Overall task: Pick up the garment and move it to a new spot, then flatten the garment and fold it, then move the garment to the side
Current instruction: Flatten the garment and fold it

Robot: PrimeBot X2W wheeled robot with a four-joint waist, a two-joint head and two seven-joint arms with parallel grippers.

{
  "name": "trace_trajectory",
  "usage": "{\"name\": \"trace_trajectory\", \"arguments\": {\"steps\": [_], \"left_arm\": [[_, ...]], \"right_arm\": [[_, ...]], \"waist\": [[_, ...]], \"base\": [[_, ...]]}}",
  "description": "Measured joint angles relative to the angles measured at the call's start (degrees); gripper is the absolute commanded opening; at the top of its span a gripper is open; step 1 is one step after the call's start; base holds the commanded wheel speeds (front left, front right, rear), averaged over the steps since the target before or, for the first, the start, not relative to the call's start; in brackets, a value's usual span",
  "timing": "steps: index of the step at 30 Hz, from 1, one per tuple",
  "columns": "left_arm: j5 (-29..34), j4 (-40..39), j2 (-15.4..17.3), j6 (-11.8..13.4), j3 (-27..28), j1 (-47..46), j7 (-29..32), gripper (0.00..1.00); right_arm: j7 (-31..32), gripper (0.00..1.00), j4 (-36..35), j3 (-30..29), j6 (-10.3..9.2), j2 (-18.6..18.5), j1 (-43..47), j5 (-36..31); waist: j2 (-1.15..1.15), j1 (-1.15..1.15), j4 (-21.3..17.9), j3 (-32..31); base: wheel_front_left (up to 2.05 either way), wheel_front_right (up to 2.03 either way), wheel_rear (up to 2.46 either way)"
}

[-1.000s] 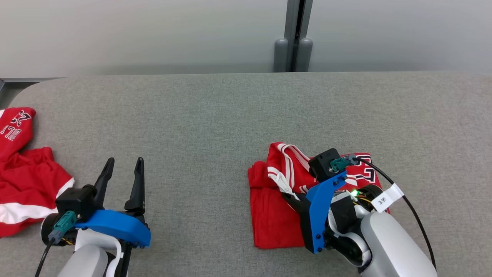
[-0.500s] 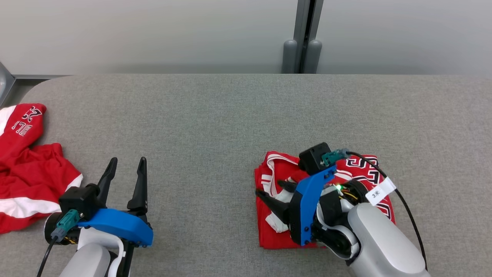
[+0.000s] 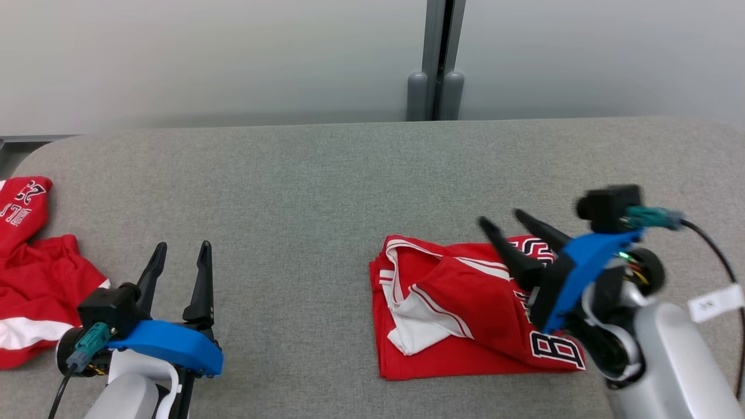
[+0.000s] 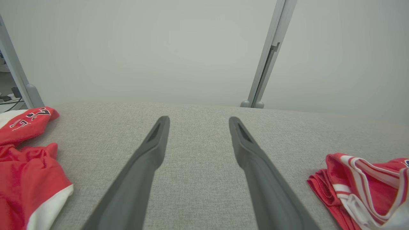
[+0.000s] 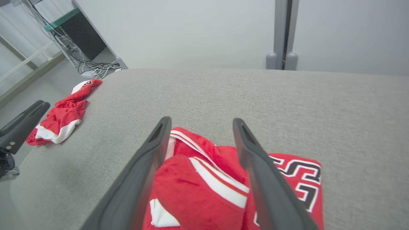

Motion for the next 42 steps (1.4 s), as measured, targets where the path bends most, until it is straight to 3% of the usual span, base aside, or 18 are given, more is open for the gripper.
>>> {"name": "trace_trajectory", "arguments": {"steps": [6, 7, 9, 14, 19, 26, 33, 37, 41, 42], "left_arm": [[-0.25, -0.46, 0.29, 0.24, -0.18, 0.47, 0.01, 1.0], [-0.25, -0.55, 0.3, 0.24, -0.22, 0.54, 0.01, 1.0], [-0.3, -0.79, 0.42, 0.25, -0.3, 0.58, 0.02, 1.0], [-0.42, -0.83, 0.66, 0.25, -0.4, 0.58, 0.03, 1.0], [-0.4, -0.89, 0.8, 0.25, -0.65, 0.52, 0.11, 1.0], [-0.4, -0.99, 0.85, 0.26, -0.83, -0.03, 0.11, 1.0], [-0.59, -1.31, 1.16, 0.77, -0.76, -0.02, 0.27, 1.0], [-0.85, -1.43, 1.25, 0.82, -0.73, -0.02, 0.27, 1.0], [-0.86, -1.58, 1.3, 0.85, -0.73, -0.02, 0.24, 1.0], [-0.86, -1.59, 1.31, 0.85, -0.74, -0.01, 0.16, 1.0]], "right_arm": [[-0.01, 1.0, 0.65, -10.59, 0.0, 0.19, 5.3, -5.58], [0.04, 0.7, 1.1, -11.71, 0.0, 0.22, 5.89, -6.75], [0.12, 0.0, 3.52, -14.69, -0.01, 1.02, 6.93, -7.39], [0.25, 0.0, 8.86, -14.73, 0.0, 1.76, 6.38, -9.43], [-0.77, 0.0, 14.65, -10.35, 0.0, 2.14, 3.14, -10.93], [-0.34, 0.0, 16.41, 7.57, 0.0, 2.63, 1.75, -8.54], [1.7, 0.0, 11.89, 22.92, 0.0, 2.76, 3.86, 0.92], [-0.24, 0.0, 9.65, 24.34, 0.0, 2.76, 3.81, 4.7], [-5.03, 0.0, 7.06, 20.42, 0.0, 2.79, 3.47, 6.95], [-6.71, 0.34, 6.27, 18.84, 0.0, 2.77, 3.43, 7.02]], "waist": [[0.0, 0.0, -0.6, -0.47], [0.0, 0.0, -0.64, -0.5], [0.0, 0.0, -0.75, -0.45], [0.0, 0.0, -0.82, -0.1], [0.0, 0.0, -0.5, 0.3], [0.0, 0.0, 0.43, 0.62], [0.0, 0.0, 0.5, 0.71], [0.0, 0.0, 0.39, 0.76], [0.0, 0.0, 0.28, 0.61], [0.0, 0.0, 0.26, 0.54]], "base": [[0.0, 0.0, 0.0], [0.0, 0.0, 0.0], [0.0, 0.0, 0.0], [0.0, 0.0, 0.0], [0.0, 0.0, 0.0], [0.0, 0.0, 0.0], [0.0, 0.0, 0.0], [0.0, 0.0, 0.0], [0.0, 0.0, 0.0], [0.0, 0.0, 0.0]]}}
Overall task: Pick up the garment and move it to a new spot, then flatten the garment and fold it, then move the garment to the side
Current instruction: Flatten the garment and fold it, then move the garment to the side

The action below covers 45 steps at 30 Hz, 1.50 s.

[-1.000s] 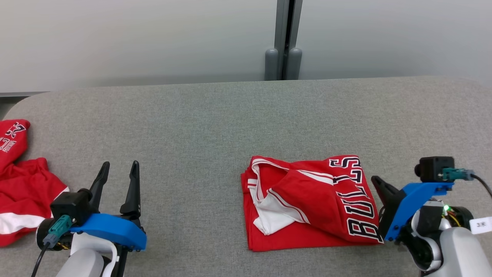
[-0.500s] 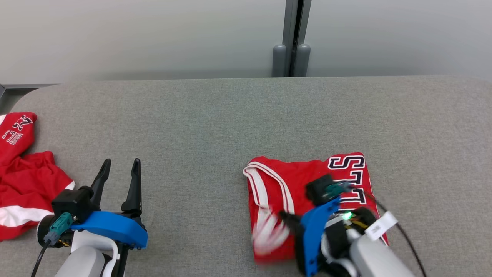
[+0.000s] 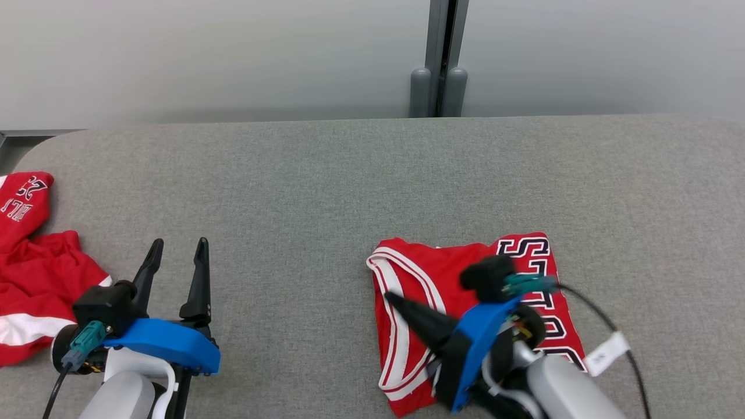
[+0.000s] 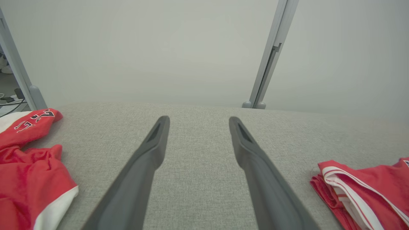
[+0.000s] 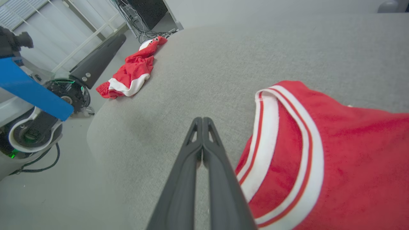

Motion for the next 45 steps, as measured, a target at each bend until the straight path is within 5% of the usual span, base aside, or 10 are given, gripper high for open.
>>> {"name": "trace_trajectory", "arguments": {"steps": [1, 9, 17, 27, 45], "left_arm": [[-0.02, -0.02, -0.01, 0.0, 0.01, 0.01, -0.02, 1.0], [0.52, -1.12, -0.4, 0.52, 1.53, 0.86, -0.7, 1.0], [1.85, -1.32, -1.81, 0.43, 3.72, 2.67, -0.91, 1.0], [4.74, -1.88, -3.71, -0.62, 7.35, 6.57, -0.91, 1.0], [7.64, 0.85, -6.26, -2.8, 9.46, 9.1, -0.91, 1.0]], "right_arm": [[-1.62, 1.0, -0.68, -1.86, 0.0, 0.01, 0.0, -0.03], [-13.23, 1.0, -5.78, -19.33, 0.0, -0.64, 3.25, -7.82], [-17.91, 1.0, -6.7, -31.51, 0.0, -3.13, 8.46, -15.66], [-18.97, 1.0, -7.38, -34.17, 0.0, -4.05, 13.34, -17.34], [-20.71, 1.0, -2.89, -30.51, 0.0, -4.99, 14.67, -15.72]], "waist": [[0.0, 0.0, -0.01, -0.07], [0.0, 0.0, -0.7, -0.48], [0.0, 0.0, -1.85, -1.3], [0.0, 0.0, -2.58, -4.22], [0.0, 0.0, -2.3, -6.41]], "base": [[0.0, 0.0, 0.0], [0.0, 0.0, 0.0], [0.0, 0.0, 0.0], [0.0, 0.0, 0.0], [0.0, 0.0, 0.0]]}}
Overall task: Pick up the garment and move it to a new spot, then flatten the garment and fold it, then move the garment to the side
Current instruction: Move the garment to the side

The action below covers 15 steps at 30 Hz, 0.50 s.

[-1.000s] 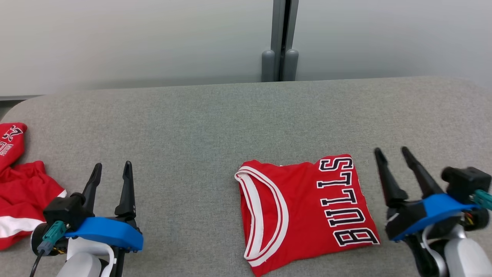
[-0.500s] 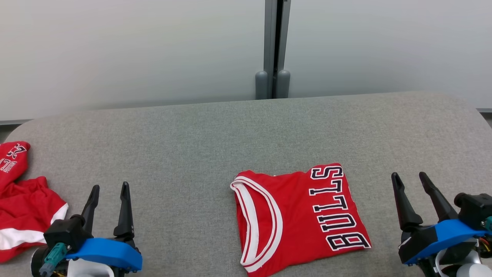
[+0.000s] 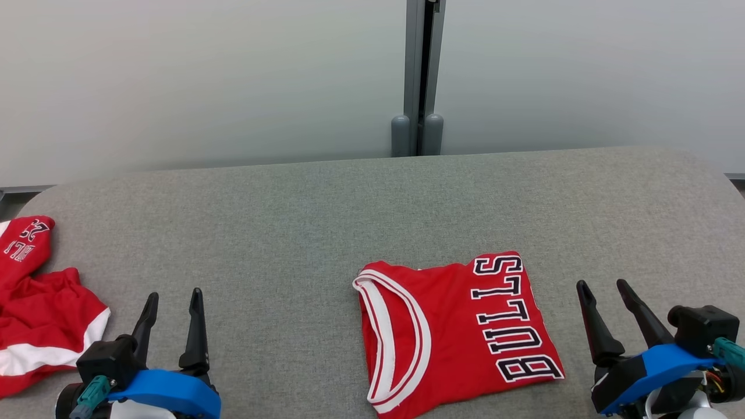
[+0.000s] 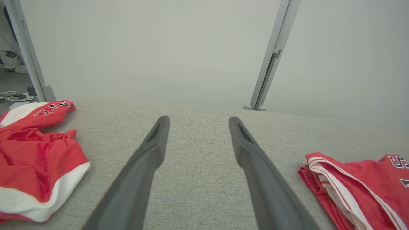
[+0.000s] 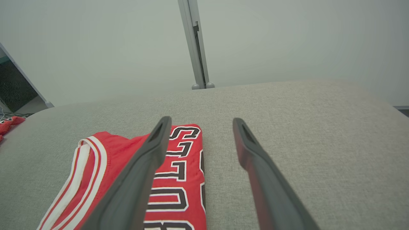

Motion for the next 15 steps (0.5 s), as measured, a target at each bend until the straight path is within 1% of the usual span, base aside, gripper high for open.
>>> {"name": "trace_trajectory", "arguments": {"steps": [15], "left_arm": [[1.43, 0.92, -0.96, -1.24, 1.59, -0.02, -0.01, 1.0]], "right_arm": [[-0.26, 1.0, 1.59, 0.59, 0.0, 0.03, -0.62, 0.59]], "waist": [[0.0, 0.0, -0.07, 0.11]], "base": [[0.0, 0.0, 0.0]]}}
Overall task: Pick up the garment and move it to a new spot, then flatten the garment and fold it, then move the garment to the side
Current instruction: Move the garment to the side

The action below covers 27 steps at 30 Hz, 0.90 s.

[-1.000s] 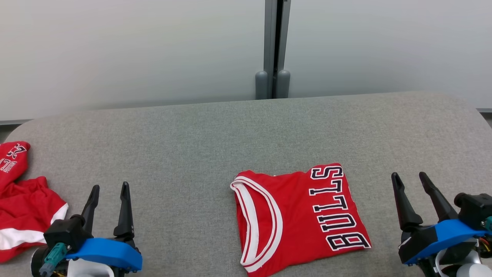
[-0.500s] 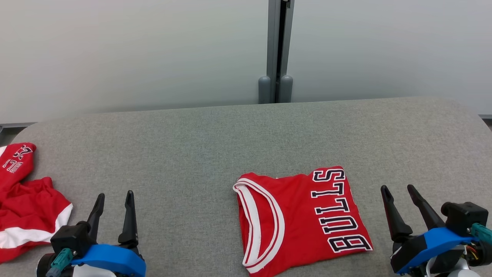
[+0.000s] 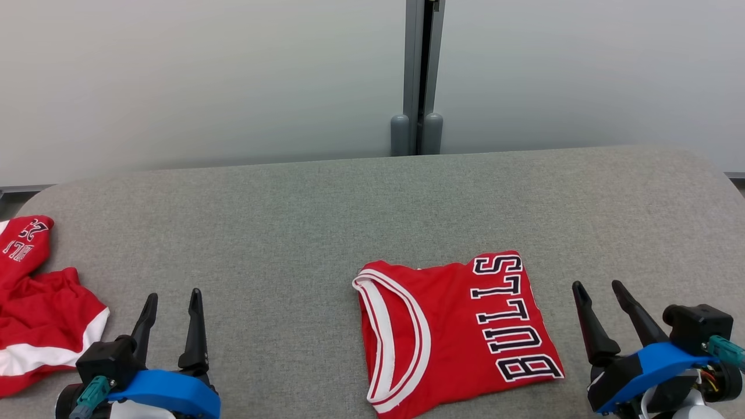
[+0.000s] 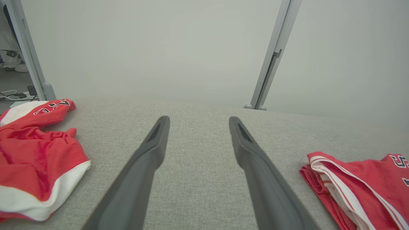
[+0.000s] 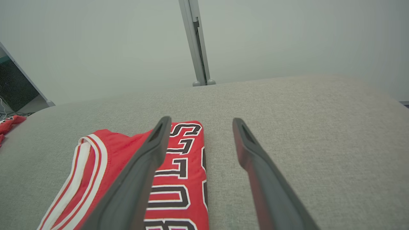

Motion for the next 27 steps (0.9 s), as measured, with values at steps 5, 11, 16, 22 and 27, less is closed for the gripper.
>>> {"name": "trace_trajectory", "arguments": {"steps": [5, 11, 16, 22, 27], "left_arm": [[0.27, -0.04, -0.18, -0.08, 0.35, -0.02, 0.01, 1.0], [0.67, -0.65, -0.43, -0.16, 0.62, -0.4, 0.01, 1.0], [1.22, -1.47, -0.58, -0.58, 0.48, -1.36, 0.0, 1.0], [1.81, -1.81, -0.89, -1.43, 0.6, -3.78, 0.0, 1.0], [2.57, -1.79, -1.65, -1.8, 0.68, -5.31, 0.01, 1.0]], "right_arm": [[0.87, 1.0, 0.19, 0.77, 0.0, 0.0, -1.13, 0.35], [9.18, 1.0, 0.91, 2.04, 0.0, -0.02, -5.3, 1.44], [18.75, 1.0, 3.47, 1.09, 0.0, 0.2, -9.64, 0.52], [27.73, 1.0, 10.67, -1.85, 0.0, 1.02, -13.6, -1.85], [30.44, 1.0, 15.08, -4.01, 0.0, 2.0, -15.63, -4.01]], "waist": [[0.0, 0.0, 0.05, 0.23], [0.0, 0.0, 0.3, 1.26], [0.0, 0.0, 0.99, 2.97], [0.0, 0.0, 2.72, 5.73], [0.0, 0.01, 4.78, 7.36]], "base": [[0.0, 0.0, 0.0], [0.0, 0.0, 0.0], [0.0, 0.0, 0.0], [0.0, 0.0, 0.0], [0.0, 0.0, 0.0]]}}
